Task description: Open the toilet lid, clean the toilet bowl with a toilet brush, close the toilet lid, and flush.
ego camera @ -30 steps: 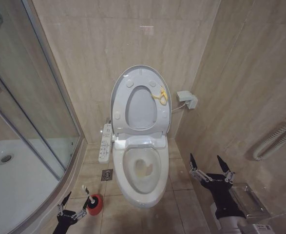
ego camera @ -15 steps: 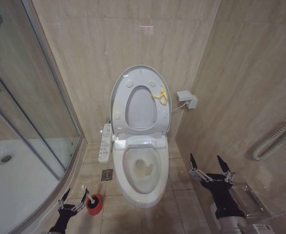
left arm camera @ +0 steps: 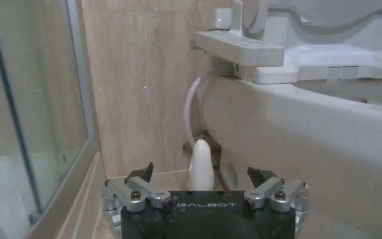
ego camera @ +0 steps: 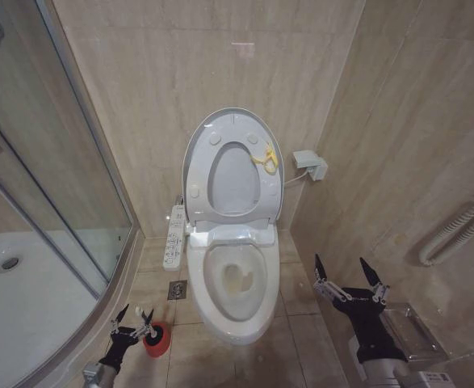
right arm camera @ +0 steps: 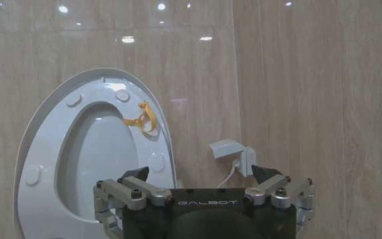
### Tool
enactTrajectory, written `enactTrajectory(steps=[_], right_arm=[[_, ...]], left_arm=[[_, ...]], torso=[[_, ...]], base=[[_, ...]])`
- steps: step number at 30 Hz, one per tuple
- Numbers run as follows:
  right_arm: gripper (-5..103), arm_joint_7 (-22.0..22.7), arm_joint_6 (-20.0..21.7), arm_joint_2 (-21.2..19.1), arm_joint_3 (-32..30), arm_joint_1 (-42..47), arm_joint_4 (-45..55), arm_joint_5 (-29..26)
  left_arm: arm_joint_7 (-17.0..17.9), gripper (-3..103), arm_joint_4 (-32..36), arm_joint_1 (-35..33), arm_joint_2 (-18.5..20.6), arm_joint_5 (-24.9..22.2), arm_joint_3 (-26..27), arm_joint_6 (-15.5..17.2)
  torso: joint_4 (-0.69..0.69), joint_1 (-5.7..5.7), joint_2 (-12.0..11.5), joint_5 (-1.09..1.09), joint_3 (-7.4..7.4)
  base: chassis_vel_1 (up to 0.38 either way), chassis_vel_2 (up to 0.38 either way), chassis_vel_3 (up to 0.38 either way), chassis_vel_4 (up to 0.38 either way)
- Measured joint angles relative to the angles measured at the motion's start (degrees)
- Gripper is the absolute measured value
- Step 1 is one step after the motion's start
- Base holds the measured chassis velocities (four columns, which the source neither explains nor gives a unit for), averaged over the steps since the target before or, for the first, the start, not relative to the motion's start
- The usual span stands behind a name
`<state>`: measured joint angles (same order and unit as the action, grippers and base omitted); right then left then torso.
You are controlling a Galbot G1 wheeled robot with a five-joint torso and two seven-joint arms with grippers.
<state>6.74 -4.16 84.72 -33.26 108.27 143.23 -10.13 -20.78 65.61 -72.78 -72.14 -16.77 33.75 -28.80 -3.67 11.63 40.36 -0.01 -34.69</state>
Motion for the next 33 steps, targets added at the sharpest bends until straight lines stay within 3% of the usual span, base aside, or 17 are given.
enactTrajectory(steps=[4, 5, 11, 12, 19, 20, 26, 27, 33], right_arm=[[100, 0.00, 0.00, 0.00, 0.00, 0.00, 0.00, 0.00], [100, 0.00, 0.00, 0.00, 0.00, 0.00, 0.00, 0.00], [100, 0.00, 0.00, 0.00, 0.00, 0.00, 0.00, 0.00], [100, 0.00, 0.00, 0.00, 0.00, 0.00, 0.00, 0.00], [100, 0.00, 0.00, 0.00, 0.00, 0.00, 0.00, 0.00], [100, 0.00, 0.00, 0.00, 0.00, 0.00, 0.00, 0.00], [100, 0.00, 0.00, 0.00, 0.00, 0.00, 0.00, 0.00], [100, 0.00, 0.00, 0.00, 0.00, 0.00, 0.00, 0.00], [100, 0.00, 0.00, 0.00, 0.00, 0.00, 0.00, 0.00]], left_arm=[[-0.17, 96, -0.80, 0.82, -0.13, 0.72, -0.39, 0.02], [-0.22, 84, -0.90, 0.88, -0.16, 0.87, -0.40, 0.02], [-0.50, 84, -1.09, 0.68, -0.28, 0.90, -0.40, 0.12], [-0.49, 58, -1.02, 0.50, -0.32, 0.83, -0.34, 0.27], [-0.04, 58, -1.66, 0.30, -0.65, 0.69, 0.43, 0.27], [-0.02, 30, -1.97, 0.32, -0.69, 0.72, 0.63, 0.22], [-0.54, 30, -2.62, 0.40, -0.69, 0.71, 1.19, -0.21], [-0.84, 20, -2.63, 0.36, -0.69, 0.66, 1.31, -0.35], [-1.79, 20, 0.51, -1.15, -0.45, -1.17, 1.72, -0.61]], torso=[[0.00, 0.00, 0.00, 0.01, 0.00], [0.00, 0.00, 0.00, 0.00, 0.00], [0.00, 0.00, 0.00, 0.01, 0.01], [0.01, 0.00, 0.00, 0.01, 0.01], [0.00, 0.00, 0.00, 0.01, 0.01], [0.01, 0.00, 0.00, 0.00, 0.01], [0.00, 0.00, 0.00, 0.01, 0.01], [0.00, 0.00, 0.00, 0.01, 0.01], [0.00, 0.00, 0.00, 0.00, 0.00]], base=[[0.000, 0.000, 0.000, 0.000], [0.000, 0.000, 0.000, 0.000], [0.000, 0.000, 0.000, 0.000], [0.000, 0.000, 0.000, 0.000], [0.000, 0.000, 0.000, 0.000], [0.000, 0.000, 0.000, 0.000], [0.000, 0.000, 0.000, 0.000], [0.000, 0.000, 0.000, 0.000], [0.000, 0.000, 0.000, 0.000]])
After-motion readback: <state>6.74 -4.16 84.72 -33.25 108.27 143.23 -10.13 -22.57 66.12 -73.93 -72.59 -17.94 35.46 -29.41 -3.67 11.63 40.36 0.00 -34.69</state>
